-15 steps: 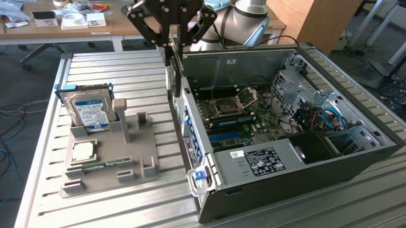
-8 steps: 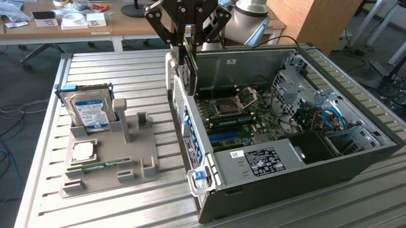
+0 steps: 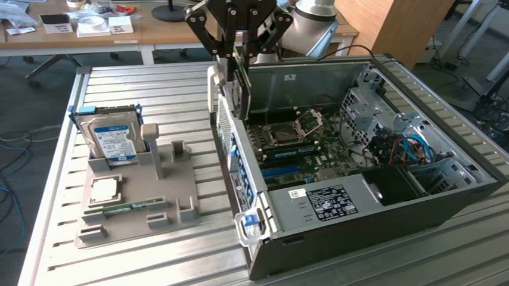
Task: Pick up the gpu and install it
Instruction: 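Pick up the gpu and move the gpu toward the slot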
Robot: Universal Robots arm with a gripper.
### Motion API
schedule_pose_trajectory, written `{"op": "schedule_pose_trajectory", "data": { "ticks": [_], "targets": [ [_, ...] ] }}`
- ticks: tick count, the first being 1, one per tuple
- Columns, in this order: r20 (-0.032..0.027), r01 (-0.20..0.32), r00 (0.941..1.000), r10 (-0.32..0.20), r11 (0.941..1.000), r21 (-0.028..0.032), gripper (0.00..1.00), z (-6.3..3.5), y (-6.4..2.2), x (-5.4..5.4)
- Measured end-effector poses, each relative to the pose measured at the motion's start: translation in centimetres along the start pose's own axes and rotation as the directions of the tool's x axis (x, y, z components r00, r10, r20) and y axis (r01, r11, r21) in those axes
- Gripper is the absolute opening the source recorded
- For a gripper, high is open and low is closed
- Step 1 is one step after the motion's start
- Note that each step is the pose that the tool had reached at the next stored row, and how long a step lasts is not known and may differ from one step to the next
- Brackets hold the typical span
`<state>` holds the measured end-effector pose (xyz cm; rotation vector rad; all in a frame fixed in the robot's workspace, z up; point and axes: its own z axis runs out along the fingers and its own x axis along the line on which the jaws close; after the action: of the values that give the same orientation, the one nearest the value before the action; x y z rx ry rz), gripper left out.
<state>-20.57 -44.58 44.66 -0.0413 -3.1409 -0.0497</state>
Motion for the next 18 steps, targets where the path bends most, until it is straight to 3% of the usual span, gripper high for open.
{"op": "schedule_pose_trajectory", "data": {
  "ticks": [18],
  "targets": [
    [0.0000, 0.000, 1.0000, 0.000, 1.0000, -0.0012, 0.27, 0.00, 0.24, -8.0]
  ]
}}
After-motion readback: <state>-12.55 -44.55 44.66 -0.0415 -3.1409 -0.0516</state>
